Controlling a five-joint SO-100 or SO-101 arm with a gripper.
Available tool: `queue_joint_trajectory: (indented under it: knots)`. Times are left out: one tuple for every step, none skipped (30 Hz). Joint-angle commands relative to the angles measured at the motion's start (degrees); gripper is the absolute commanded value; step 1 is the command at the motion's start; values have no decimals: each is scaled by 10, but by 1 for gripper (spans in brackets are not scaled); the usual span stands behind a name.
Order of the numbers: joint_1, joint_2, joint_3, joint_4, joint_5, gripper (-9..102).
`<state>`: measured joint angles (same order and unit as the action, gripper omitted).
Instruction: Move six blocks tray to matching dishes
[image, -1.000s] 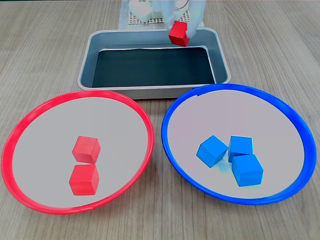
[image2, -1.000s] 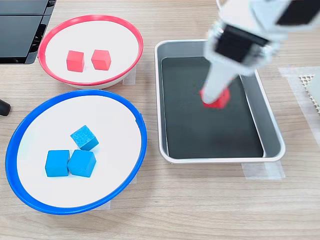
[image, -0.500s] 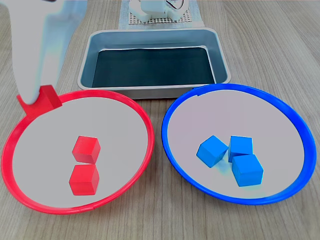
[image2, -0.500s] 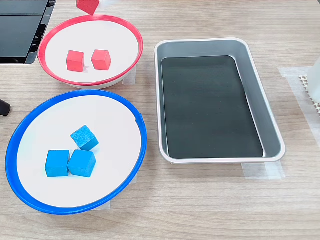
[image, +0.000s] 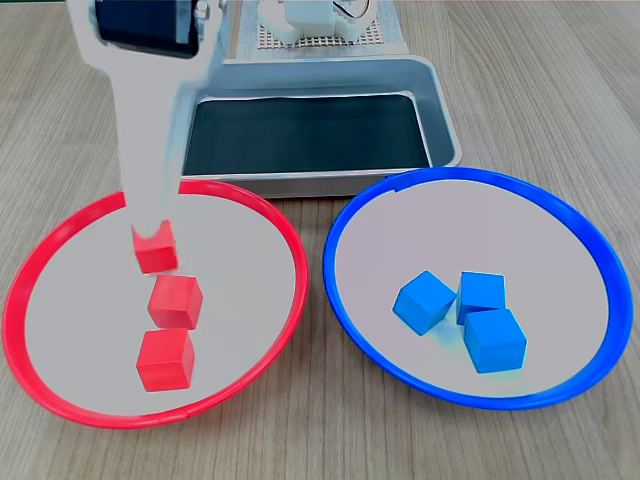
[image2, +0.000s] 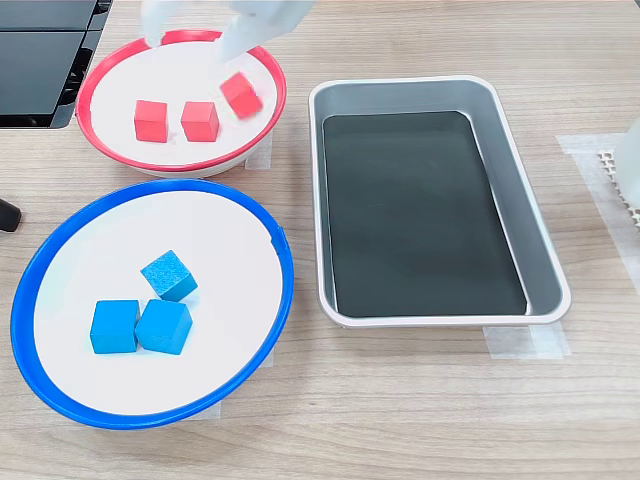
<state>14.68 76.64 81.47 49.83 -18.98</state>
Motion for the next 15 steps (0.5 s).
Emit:
queue_joint_trajectory:
  knots:
    - [-8, 70, 27, 49, -23, 0]
    - [-11, 92, 44, 68, -23, 0]
    - [-17, 117, 63, 87, -20, 0]
    - [-22, 144, 86, 100, -11, 0]
    - [-27, 176, 115, 108, 5, 0]
    - [-36, 220, 154, 109, 28, 0]
    - [-42, 258, 186, 101, 58, 0]
    - [-47, 298, 221, 86, 97, 0]
    - [-53, 339, 261, 60, 133, 0]
    - [-58, 382, 301, 35, 173, 0]
    - [-64, 425, 341, 10, 209, 0]
    - [-71, 467, 384, -14, 236, 0]
    - [-79, 511, 428, -37, 256, 0]
    - [-94, 577, 493, -53, 266, 0]
    - [-102, 613, 531, -55, 266, 0]
